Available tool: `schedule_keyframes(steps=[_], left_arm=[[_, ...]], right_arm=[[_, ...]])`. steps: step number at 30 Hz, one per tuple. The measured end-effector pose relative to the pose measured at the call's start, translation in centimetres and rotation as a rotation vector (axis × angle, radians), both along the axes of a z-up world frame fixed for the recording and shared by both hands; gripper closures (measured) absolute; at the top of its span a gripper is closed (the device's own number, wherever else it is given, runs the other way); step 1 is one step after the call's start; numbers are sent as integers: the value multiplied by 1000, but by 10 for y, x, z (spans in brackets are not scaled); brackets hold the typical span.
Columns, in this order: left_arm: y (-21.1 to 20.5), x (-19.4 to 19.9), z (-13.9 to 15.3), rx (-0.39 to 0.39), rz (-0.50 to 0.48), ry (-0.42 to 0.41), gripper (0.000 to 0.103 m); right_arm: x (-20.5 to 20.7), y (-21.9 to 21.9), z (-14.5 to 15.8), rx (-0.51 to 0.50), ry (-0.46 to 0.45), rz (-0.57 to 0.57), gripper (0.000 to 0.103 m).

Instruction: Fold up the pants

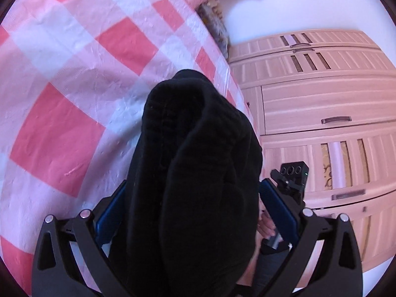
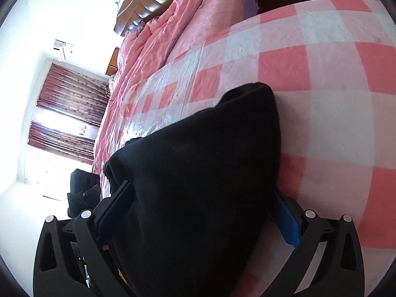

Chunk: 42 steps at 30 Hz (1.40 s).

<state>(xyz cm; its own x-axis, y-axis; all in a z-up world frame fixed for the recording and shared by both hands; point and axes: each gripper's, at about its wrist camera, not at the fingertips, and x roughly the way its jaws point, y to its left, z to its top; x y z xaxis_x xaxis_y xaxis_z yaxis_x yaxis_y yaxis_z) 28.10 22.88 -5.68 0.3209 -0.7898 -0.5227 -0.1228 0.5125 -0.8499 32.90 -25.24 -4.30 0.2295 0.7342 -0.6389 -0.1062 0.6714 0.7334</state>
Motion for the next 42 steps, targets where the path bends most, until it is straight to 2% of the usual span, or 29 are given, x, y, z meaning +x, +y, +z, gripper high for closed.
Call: schedule_keyframes(steps=[2, 3, 4, 5, 7, 9, 11, 12, 13, 14, 15, 16, 17, 18, 20, 22, 23, 25, 26, 27, 28, 30, 31, 33, 34, 35, 37, 42], left_arm=[[5, 3, -4, -24, 9, 38, 10], [8, 3, -8, -18, 8, 49, 23], [10, 3, -11, -5, 9, 57, 42], [14, 1, -14, 0, 9, 64, 47], [20, -3, -20, -42, 8, 42, 52], [21, -5, -19, -39, 14, 25, 52], [18, -5, -17, -22, 28, 20, 46], [19, -9, -11, 2, 54, 6, 43], [21, -17, -2, 13, 89, -33, 36], [26, -29, 8, 4, 126, -97, 30], [28, -39, 17, -29, 152, -157, 21], [32, -56, 25, -111, 171, -235, 14], [31, -66, 29, -149, 172, -266, 9], [23, -76, 34, -127, 146, -283, 8], [9, -87, 42, 31, 136, -285, 10], [7, -97, 41, 60, 169, -276, 13], [11, -108, 43, 106, 231, -268, 14], [8, -129, 59, 230, 298, -332, 14], [2, -141, 68, 298, 296, -370, 14], [-15, -153, 77, 375, 242, -414, 14], [-28, -158, 80, 408, 200, -442, 14], [-68, -172, 89, 547, 89, -551, 14], [-91, -177, 92, 653, 39, -608, 13], [-124, -179, 87, 877, 9, -657, 13], [-139, -175, 82, 977, 0, -673, 13], [-148, -168, 75, 1016, -21, -659, 13], [-153, -157, 63, 1052, 0, -626, 10], [-150, -157, 55, 1066, 26, -608, 3]], right_arm=[[-2, -5, 0, -15, 8, -24, 18], [-1, -9, -1, -26, 12, -35, 31], [-2, -13, -2, -29, 15, -42, 39], [-4, -16, -4, -19, 19, -47, 42], [-8, -22, -7, 2, 21, -59, 46], [-9, -20, -5, -5, 9, -69, 45], [-11, -18, -1, -39, 5, -88, 38], [-16, -18, 6, -75, -2, -118, 16], [-21, -21, 13, -93, -21, -152, 4], [-29, -25, 23, -83, -60, -186, 4], [-40, -31, 34, -23, -111, -207, 4], [-48, -34, 39, 33, -134, -208, 4], [-54, -35, 41, 84, -134, -204, 4], [-55, -34, 39, 83, -113, -202, 4], [-54, -28, 33, 38, -68, -193, 4], [-58, -26, 32, -20, -67, -198, 4], [-63, -25, 35, -41, -72, -207, 4], [-89, -22, 49, -16, -147, -180, 4], [-111, -15, 58, 24, -202, -135, 4], [-126, -7, 61, 38, -226, -95, 4], [-145, 3, 67, 46, -260, -49, 4], [-190, 24, 76, 34, -375, 45, 4], [-203, 29, 77, -11, -410, 55, 4], [-234, 51, 74, -305, -497, 32, 4], [-240, 58, 71, -409, -517, 33, 4], [-246, 67, 66, -498, -540, 39, 4], [-251, 80, 55, -605, -545, 52, 4], [-251, 80, 18, -645, -463, 49, 4]])
